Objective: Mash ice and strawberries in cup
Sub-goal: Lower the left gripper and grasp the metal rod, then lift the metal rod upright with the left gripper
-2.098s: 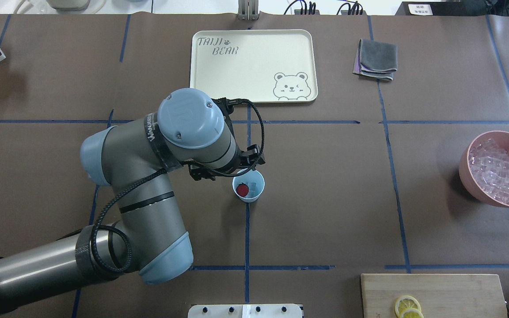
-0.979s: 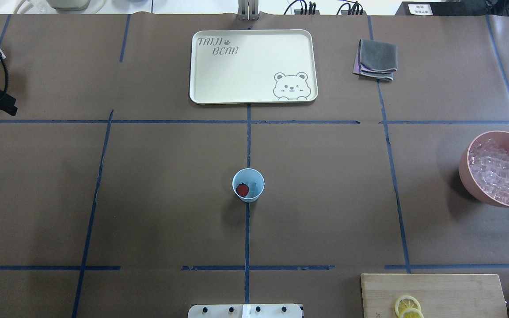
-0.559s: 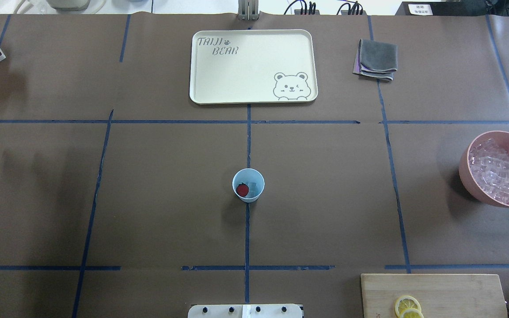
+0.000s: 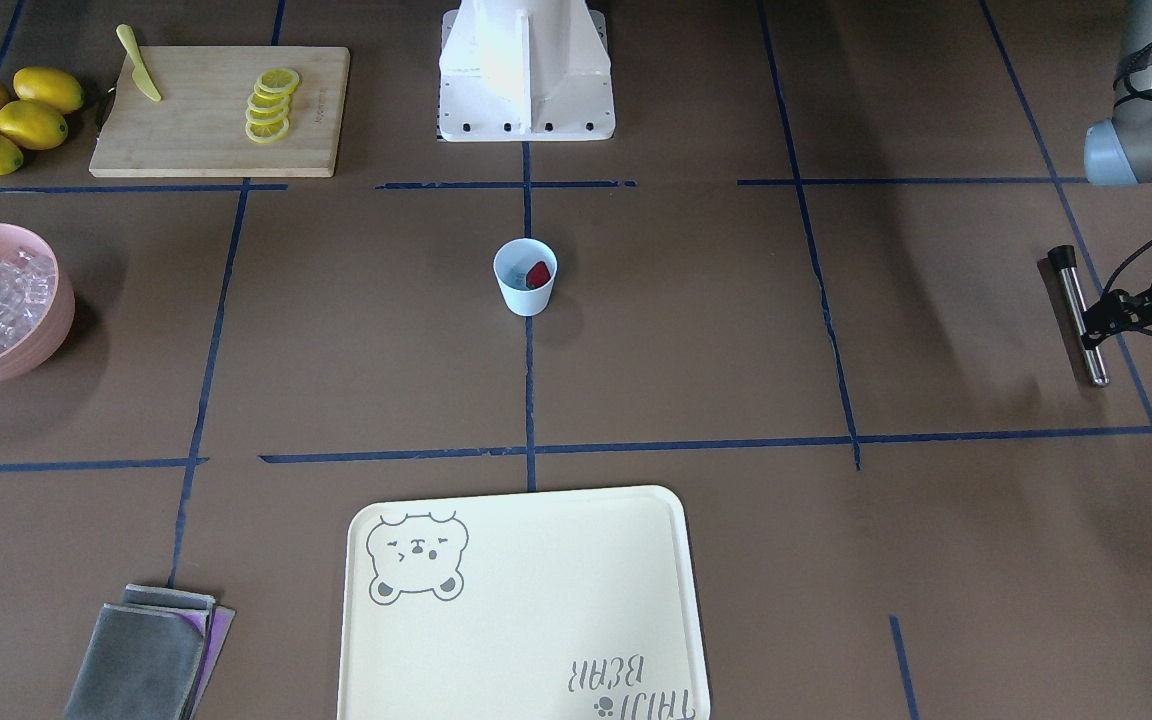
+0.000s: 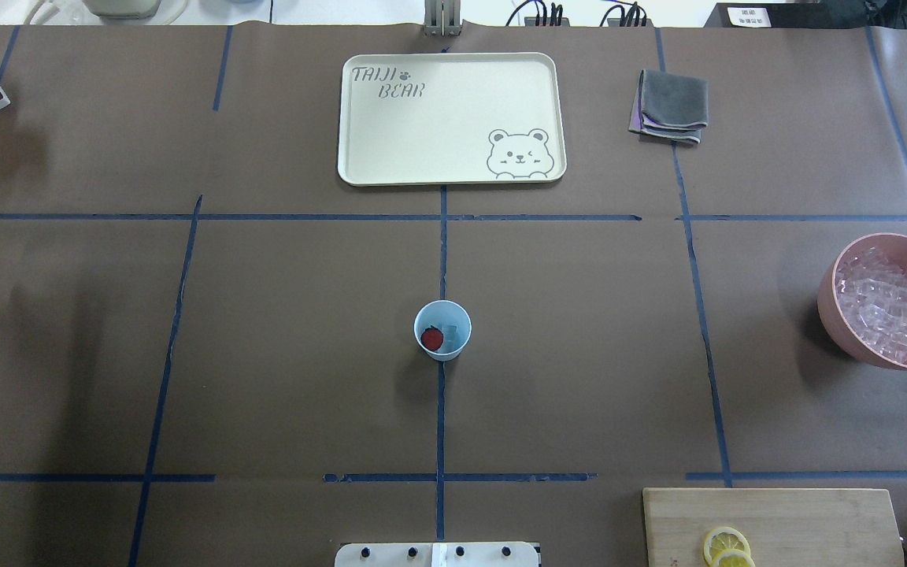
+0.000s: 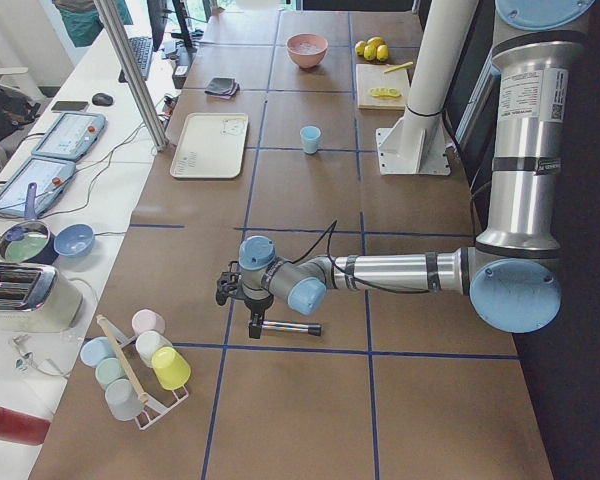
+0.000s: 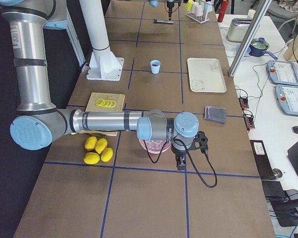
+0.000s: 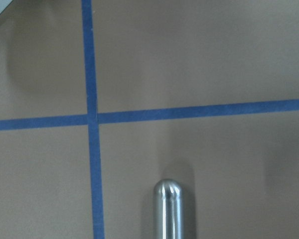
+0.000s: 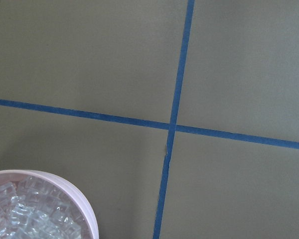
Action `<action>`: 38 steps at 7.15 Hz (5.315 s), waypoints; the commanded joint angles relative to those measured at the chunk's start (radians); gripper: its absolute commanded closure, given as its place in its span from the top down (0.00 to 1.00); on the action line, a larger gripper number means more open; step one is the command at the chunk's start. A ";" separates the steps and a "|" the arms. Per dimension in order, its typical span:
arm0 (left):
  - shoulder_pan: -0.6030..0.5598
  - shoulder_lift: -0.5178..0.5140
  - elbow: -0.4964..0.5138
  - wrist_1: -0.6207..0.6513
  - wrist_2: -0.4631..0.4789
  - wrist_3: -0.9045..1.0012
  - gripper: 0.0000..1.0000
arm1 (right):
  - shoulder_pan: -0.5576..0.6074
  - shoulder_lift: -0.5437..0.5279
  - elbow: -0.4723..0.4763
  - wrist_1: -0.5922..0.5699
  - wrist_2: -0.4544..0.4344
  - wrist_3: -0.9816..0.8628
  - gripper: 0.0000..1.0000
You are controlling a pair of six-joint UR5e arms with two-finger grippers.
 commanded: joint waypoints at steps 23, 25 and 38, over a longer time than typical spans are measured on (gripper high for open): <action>0.028 -0.003 -0.070 -0.098 -0.089 -0.099 0.00 | 0.001 0.003 0.006 0.000 0.000 0.001 0.99; -0.061 -0.015 -0.222 -0.098 -0.081 -0.082 0.00 | 0.001 -0.006 0.006 -0.002 0.003 0.001 0.99; 0.581 -0.404 -0.273 -0.908 0.753 -0.329 0.00 | 0.016 -0.015 0.067 -0.002 -0.003 0.005 0.99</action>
